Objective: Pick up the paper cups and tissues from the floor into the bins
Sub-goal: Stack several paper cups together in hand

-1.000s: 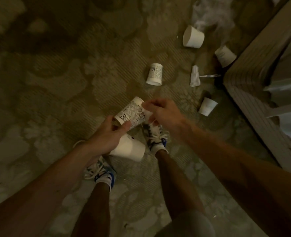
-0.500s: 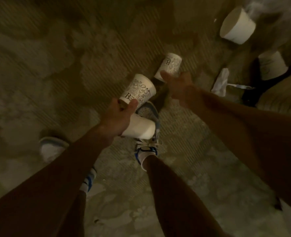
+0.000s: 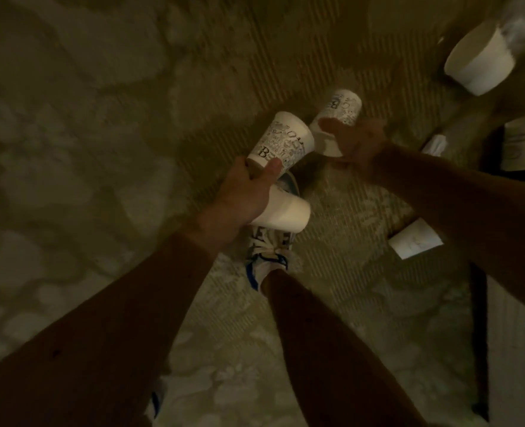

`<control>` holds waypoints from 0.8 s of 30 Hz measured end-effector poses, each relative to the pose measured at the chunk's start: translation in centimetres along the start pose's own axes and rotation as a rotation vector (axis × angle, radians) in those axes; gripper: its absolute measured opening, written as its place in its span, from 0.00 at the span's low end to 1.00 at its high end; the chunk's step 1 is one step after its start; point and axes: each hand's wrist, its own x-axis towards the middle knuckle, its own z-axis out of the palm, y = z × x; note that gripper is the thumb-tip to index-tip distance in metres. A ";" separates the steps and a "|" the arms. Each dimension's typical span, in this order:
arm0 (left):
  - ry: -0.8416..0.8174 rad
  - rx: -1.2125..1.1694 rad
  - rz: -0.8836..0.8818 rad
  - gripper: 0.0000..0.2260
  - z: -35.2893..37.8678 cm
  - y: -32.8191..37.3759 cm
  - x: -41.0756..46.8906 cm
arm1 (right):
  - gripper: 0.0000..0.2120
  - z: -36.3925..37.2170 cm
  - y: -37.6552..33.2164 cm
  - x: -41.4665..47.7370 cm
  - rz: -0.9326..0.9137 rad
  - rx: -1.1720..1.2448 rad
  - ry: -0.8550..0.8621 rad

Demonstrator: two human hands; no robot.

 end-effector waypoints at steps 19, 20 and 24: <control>0.374 -0.420 0.243 0.18 -32.3 -15.5 -36.7 | 0.24 16.3 -0.1 -46.2 -0.363 -0.044 -0.643; 0.426 -0.490 0.247 0.18 -33.4 -18.4 -39.1 | 0.25 18.4 1.1 -48.7 -0.381 -0.092 -0.670; 0.641 -0.756 0.212 0.13 -37.0 -30.1 -46.8 | 0.32 28.5 6.1 -57.5 -0.480 -0.296 -0.707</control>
